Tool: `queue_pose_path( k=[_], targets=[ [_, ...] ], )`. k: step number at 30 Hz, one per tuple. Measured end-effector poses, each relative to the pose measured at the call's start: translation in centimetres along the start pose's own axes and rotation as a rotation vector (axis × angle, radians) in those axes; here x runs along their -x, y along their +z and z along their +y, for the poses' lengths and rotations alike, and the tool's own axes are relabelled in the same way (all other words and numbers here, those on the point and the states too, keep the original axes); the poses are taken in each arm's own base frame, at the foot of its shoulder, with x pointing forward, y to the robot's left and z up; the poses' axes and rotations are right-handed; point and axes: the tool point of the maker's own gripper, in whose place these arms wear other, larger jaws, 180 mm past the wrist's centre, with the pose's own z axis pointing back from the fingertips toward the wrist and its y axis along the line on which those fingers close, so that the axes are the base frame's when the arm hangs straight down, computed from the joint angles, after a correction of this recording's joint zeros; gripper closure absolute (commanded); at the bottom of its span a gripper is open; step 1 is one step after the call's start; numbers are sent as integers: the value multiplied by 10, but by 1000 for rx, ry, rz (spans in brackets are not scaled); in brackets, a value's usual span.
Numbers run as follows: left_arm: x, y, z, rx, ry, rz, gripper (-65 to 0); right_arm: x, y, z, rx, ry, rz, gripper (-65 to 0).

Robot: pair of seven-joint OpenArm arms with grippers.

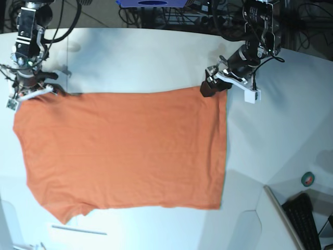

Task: Layout the t-shirt on the table in an organized manner, then fold the t-shirt properly
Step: 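Drag the held shirt edge with both grippers to straighten it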

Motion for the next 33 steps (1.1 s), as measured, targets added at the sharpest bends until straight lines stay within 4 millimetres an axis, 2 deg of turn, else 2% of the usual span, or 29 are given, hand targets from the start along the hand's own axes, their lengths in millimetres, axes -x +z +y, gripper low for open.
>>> queue_pose_path(
  k=[3,9,14,21,25,26,28,31,32,33],
  targets=[
    [3,4,1,4,6,-13,-564,0,0,0,0,1,0,0],
    [18,19,13,-18,83,-47,-566,4,1,-2,3,3,9,0],
    [16,22,22,-28,146,-85,-566,4,1,-2,3,3,7,0],
    [-13,-1,17,-13,148,-116,-563,1,0,0,0,1,2,0],
    [-20,-11,13,5,154,-122,-548,1,0,0,0,1,2,0],
    [-19,-12,11,9,143,-119,-505,1,0,-1,1,1,2,0],
    [-12,-13,9,-2,135,-90,-359,1,0,-1,1,1,2,0],
    [4,-11,15,-26,125,-31,-71,3,1,0,1,0,6,0],
    [7,-10,18,-35,127,-23,0,6,2,-1,3,-5,10,0],
    [8,-7,21,-38,122,-19,0,9,3,-1,5,-14,16,0]
  ],
)
